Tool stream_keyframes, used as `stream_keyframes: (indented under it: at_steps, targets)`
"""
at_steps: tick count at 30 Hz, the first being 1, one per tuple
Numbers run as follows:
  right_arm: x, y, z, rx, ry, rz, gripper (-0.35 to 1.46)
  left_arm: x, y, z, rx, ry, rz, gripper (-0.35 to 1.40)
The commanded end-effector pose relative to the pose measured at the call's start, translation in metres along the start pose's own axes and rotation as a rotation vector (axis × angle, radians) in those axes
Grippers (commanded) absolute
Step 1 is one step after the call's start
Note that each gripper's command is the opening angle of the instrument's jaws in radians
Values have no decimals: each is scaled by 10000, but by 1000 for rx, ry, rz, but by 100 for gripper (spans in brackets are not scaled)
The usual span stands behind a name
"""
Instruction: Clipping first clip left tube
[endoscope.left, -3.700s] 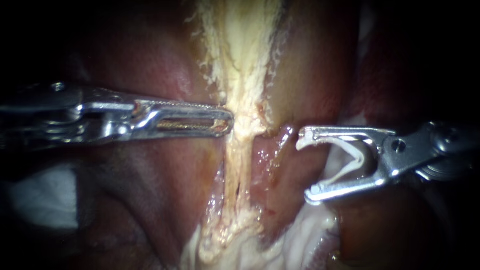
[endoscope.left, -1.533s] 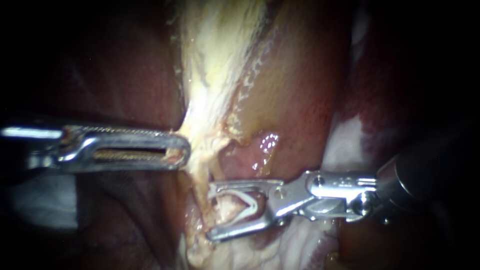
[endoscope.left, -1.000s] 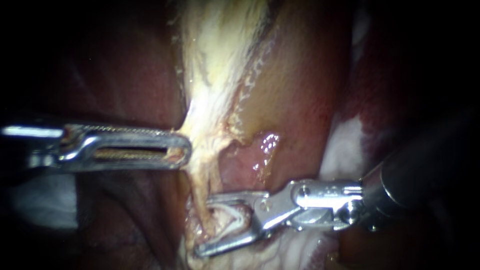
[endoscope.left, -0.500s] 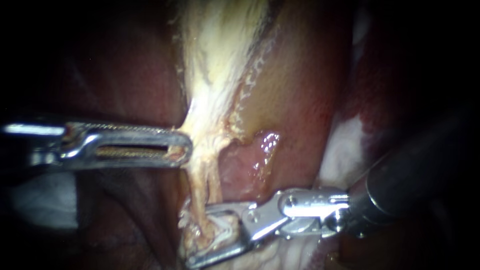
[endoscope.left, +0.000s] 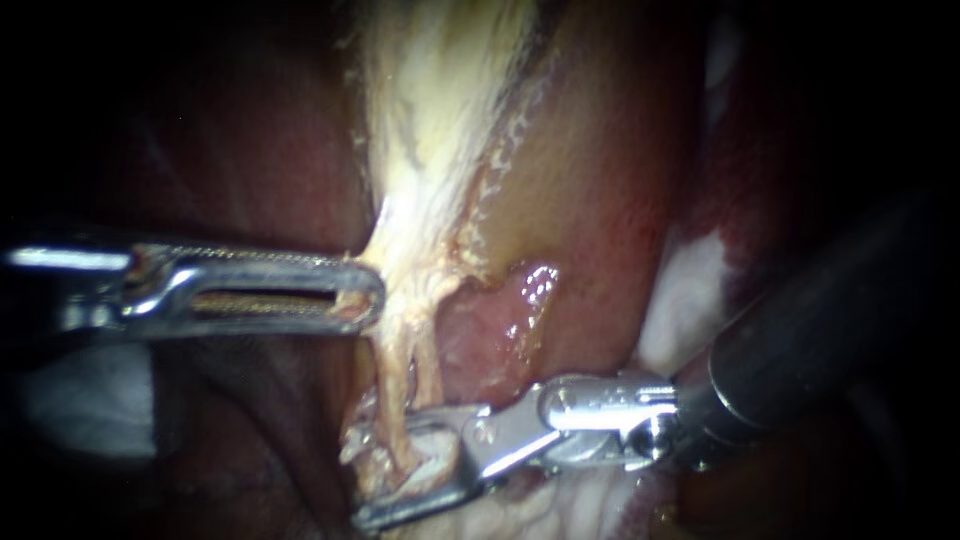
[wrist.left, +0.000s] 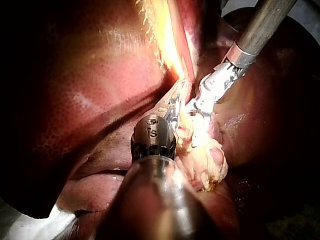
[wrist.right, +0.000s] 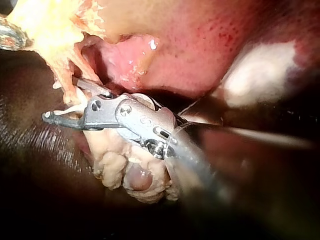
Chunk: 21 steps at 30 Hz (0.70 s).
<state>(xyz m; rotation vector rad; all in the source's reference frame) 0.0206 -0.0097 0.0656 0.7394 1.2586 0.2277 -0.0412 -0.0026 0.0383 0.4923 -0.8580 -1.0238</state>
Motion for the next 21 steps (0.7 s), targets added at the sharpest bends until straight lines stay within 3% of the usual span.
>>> stream_keyframes:
  at_steps: [1, 21]
  targets:
    - [-1, 1, -4, 2, -7, 0, -30, 0, 0, 0, 0, 0, 0, -35]
    - [-6, 5, -8, -15, -14, 1, -35, -1, -1, -1, 0, 0, -1, -35]
